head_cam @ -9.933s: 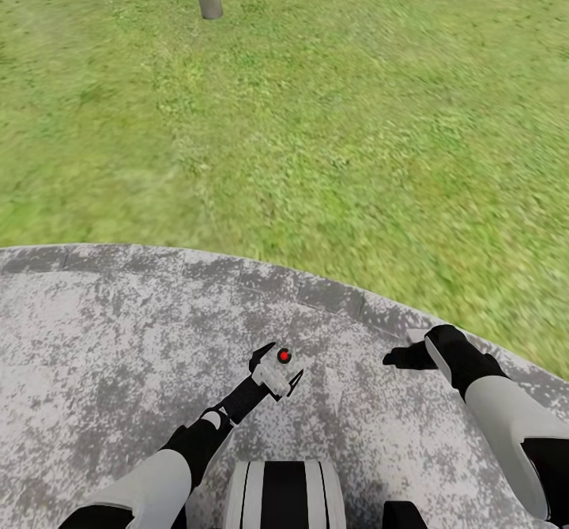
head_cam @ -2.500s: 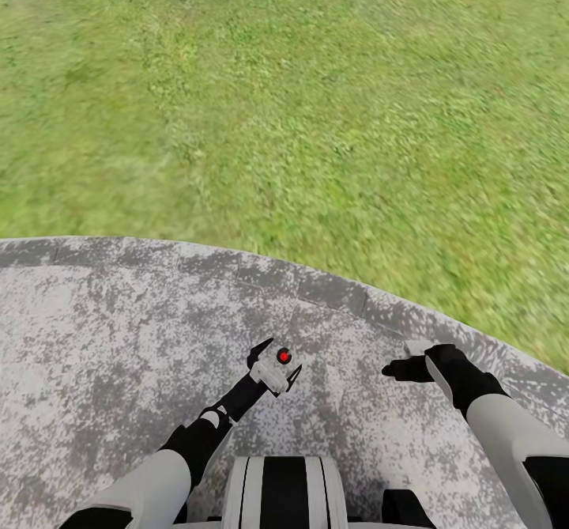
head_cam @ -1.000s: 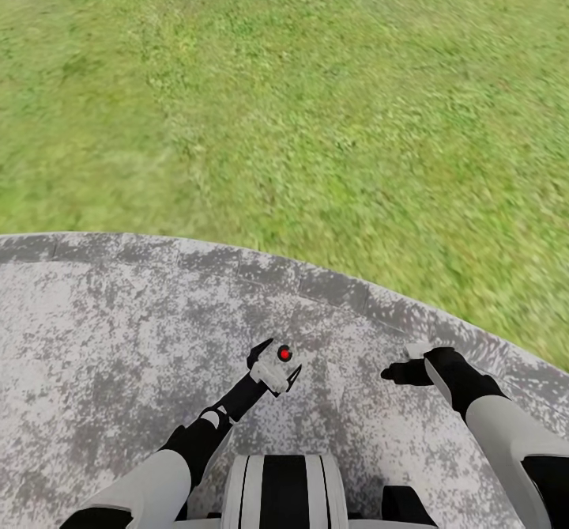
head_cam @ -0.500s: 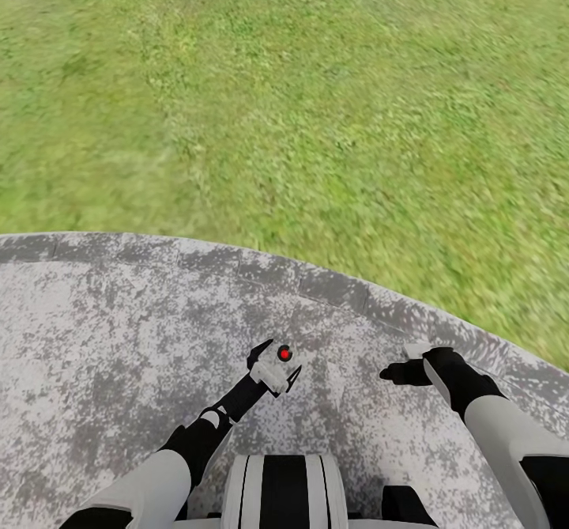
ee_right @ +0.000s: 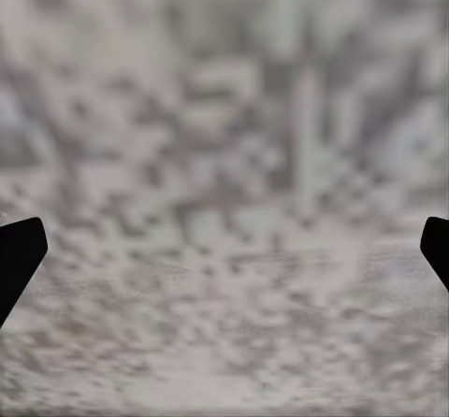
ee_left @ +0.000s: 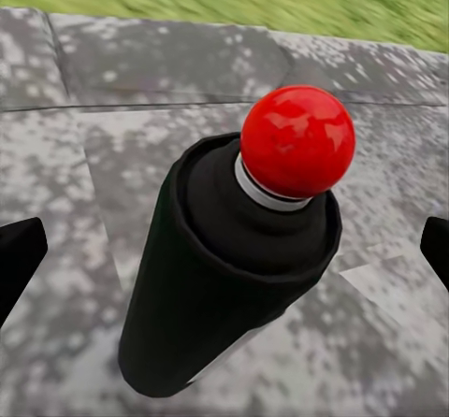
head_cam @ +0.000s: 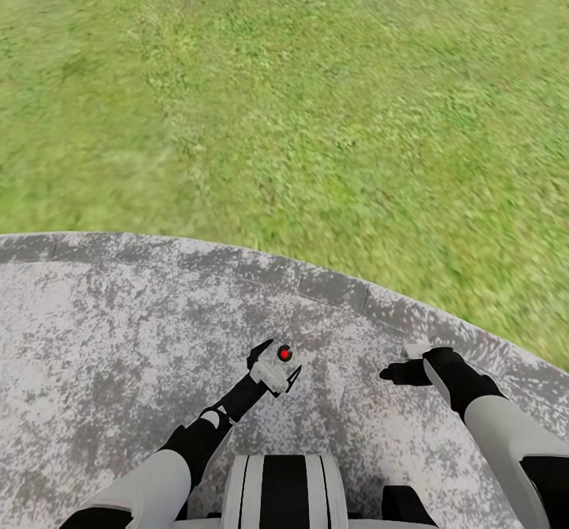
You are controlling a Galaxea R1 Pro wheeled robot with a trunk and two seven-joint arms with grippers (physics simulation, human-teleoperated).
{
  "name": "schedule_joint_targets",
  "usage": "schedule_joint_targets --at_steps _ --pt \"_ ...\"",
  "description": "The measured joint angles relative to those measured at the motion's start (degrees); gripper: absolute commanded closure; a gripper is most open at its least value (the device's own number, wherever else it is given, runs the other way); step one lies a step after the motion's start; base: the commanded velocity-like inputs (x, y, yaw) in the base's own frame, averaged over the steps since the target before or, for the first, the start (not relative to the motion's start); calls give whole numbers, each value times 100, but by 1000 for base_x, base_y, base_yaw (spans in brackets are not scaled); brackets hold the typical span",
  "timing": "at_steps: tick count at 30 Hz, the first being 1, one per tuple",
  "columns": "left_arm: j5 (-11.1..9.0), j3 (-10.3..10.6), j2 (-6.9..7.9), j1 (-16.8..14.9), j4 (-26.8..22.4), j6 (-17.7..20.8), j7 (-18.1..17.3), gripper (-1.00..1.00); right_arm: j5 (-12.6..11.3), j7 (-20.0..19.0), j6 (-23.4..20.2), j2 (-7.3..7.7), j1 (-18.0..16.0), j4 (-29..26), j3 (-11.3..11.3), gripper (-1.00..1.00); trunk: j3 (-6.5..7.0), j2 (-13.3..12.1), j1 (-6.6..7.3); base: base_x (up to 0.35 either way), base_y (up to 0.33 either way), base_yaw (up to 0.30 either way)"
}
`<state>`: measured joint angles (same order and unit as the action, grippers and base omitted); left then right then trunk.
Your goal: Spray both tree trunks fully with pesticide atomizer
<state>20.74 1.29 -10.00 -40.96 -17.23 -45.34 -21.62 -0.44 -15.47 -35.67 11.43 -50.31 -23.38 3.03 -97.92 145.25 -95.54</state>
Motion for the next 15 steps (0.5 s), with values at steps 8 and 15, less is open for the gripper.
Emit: schedule_joint_targets --at_steps 8,15 --pt "0 11 0 0 0 7 3 -100 0 0 0 0 -2 0 4 -100 0 0 0 0 0 0" --pt "0 11 0 0 0 8 3 -100 2 -10 -4 0 -4 -2 0 -100 0 0 0 0 0 0"
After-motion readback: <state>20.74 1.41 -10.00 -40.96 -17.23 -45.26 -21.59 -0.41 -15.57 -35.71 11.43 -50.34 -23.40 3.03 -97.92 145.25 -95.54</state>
